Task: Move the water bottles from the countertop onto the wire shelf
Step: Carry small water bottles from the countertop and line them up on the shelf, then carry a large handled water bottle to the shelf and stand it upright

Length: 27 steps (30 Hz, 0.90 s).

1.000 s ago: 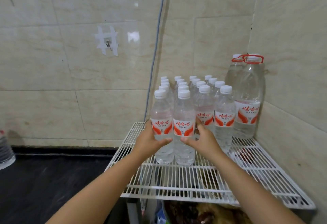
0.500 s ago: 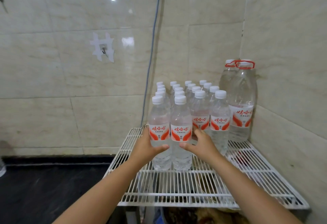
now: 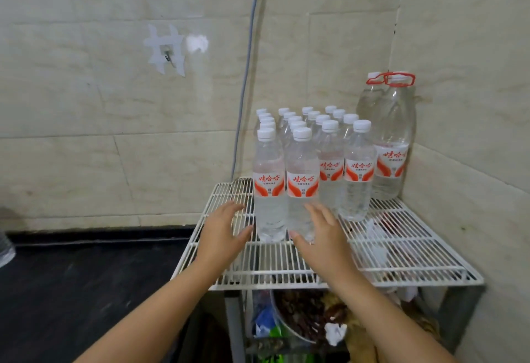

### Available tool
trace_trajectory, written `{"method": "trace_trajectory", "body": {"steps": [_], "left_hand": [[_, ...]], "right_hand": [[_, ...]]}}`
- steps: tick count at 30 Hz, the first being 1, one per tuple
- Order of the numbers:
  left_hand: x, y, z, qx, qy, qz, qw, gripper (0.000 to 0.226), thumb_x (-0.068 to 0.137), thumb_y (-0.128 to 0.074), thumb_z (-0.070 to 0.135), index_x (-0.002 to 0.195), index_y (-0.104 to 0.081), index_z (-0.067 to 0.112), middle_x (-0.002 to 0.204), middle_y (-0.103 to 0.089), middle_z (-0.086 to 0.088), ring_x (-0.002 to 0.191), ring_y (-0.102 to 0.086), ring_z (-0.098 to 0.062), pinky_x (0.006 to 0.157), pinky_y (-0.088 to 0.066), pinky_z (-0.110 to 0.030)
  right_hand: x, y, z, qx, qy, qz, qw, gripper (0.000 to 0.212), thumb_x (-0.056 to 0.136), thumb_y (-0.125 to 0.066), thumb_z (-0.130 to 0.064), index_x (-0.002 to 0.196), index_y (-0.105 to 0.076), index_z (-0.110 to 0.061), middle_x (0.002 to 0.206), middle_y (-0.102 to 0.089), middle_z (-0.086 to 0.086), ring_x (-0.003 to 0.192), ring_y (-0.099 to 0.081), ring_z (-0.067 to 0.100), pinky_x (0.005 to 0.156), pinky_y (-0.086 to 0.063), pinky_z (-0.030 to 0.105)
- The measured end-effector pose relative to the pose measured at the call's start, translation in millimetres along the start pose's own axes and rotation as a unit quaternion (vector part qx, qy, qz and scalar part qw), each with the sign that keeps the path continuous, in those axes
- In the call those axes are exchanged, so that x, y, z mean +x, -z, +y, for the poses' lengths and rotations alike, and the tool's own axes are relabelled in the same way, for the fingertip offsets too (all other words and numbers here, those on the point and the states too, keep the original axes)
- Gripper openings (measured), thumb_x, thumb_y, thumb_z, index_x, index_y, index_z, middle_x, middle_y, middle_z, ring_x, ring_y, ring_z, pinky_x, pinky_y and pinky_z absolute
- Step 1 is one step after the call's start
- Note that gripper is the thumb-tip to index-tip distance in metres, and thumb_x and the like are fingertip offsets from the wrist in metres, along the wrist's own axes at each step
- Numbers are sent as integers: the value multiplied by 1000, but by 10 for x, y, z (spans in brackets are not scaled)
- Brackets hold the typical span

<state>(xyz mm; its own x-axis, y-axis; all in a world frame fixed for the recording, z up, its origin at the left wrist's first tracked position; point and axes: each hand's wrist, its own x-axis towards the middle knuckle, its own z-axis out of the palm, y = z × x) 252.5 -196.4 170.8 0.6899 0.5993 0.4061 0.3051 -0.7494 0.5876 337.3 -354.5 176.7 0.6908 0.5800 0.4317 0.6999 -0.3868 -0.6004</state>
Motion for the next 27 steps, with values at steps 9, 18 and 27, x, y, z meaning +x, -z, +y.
{"method": "trace_trajectory", "body": {"steps": [9,18,27], "left_hand": [[-967,710,-961,234,74,30,969,38,72,-72,22,104,-68,4,115,-64,-21,109,-58,-42,89,-48,-51],[-2224,1620,-2069,387,335,-27,858,58,93,-41,39,144,-23,19,153,-20,0,143,-14,-23,114,-15,-41],[-2620,2862,-3441,366,439,-30,820,59,95,-36,43,146,-16,19,155,-13,-3,145,-6,-23,116,-8,-46]], "right_hand": [[-289,-1106,-763,-85,228,-116,963,42,65,-69,-30,100,-70,-6,105,-69,14,100,-66,32,86,-50,45],[-886,-2409,-1866,-128,340,-318,876,52,96,-38,-36,143,-27,-16,153,-21,4,144,-7,21,114,4,52],[-989,-3985,-3129,-128,296,-389,863,52,95,-40,-37,142,-29,-17,152,-23,3,143,-12,21,115,-5,48]]}}
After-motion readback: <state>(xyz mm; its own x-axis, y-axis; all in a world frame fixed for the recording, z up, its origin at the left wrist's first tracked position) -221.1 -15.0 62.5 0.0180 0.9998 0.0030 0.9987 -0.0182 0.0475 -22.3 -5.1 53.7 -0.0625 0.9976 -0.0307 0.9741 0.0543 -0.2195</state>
